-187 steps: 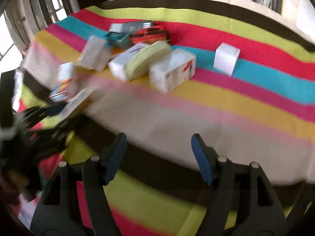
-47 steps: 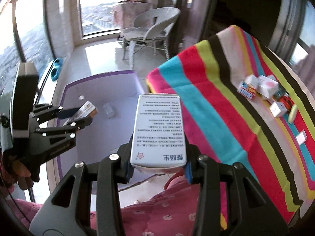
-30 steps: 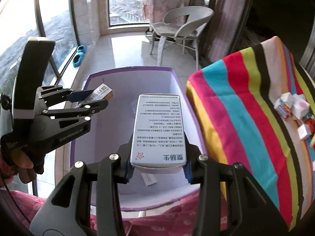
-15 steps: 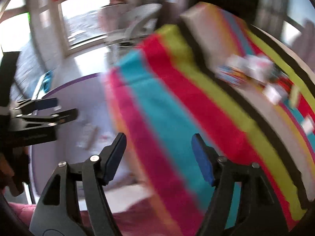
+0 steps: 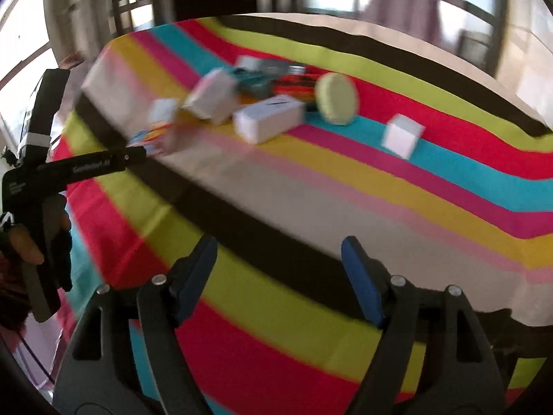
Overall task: Organize objects
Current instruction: 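Grasp the red and blue box with the left tool while the right grasps the white JIYIN MUSIC box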
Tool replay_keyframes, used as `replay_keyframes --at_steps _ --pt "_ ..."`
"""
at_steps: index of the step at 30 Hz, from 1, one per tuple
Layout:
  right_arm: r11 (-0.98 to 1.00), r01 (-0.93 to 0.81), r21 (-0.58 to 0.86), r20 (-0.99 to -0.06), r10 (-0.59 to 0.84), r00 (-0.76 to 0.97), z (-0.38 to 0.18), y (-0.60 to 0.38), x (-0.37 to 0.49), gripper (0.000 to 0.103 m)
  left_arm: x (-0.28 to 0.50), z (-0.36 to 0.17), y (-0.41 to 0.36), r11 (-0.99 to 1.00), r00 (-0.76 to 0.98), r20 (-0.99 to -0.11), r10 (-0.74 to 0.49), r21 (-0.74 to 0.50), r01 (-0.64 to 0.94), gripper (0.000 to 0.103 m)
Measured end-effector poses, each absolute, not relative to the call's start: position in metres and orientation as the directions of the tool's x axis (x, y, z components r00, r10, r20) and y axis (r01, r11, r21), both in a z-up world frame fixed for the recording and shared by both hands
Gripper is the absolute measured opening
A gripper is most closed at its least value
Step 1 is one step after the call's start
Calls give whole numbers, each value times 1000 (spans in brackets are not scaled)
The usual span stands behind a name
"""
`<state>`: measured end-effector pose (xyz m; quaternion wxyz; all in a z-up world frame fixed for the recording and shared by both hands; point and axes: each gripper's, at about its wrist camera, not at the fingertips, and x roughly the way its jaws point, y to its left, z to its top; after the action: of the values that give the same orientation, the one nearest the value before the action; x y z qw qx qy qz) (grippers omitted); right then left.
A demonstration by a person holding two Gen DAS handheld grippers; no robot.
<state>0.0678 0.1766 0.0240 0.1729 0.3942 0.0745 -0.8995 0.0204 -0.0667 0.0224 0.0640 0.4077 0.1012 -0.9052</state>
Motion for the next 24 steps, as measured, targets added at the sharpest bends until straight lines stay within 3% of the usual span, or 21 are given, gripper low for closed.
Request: replay_keyframes --at_steps 6,8,16,24 --pt "-957 290 12 -739 -204 -642 21 212 18 79 -27 2 -65 -954 -582 -803 -127 -61 293 82" --pt "-966 260 12 -743 -182 -644 19 224 -3 81 -22 4 -65 -958 -605 -787 -124 -63 280 59" --pt "-989 146 18 -794 -103 -599 -5 257 -106 81 -3 3 -68 -963 -644 -762 -60 -125 238 59" --pt "-986 169 -14 -803 -89 -590 -18 238 -152 81 -18 1 -54 -970 -631 -771 -93 -73 233 59"
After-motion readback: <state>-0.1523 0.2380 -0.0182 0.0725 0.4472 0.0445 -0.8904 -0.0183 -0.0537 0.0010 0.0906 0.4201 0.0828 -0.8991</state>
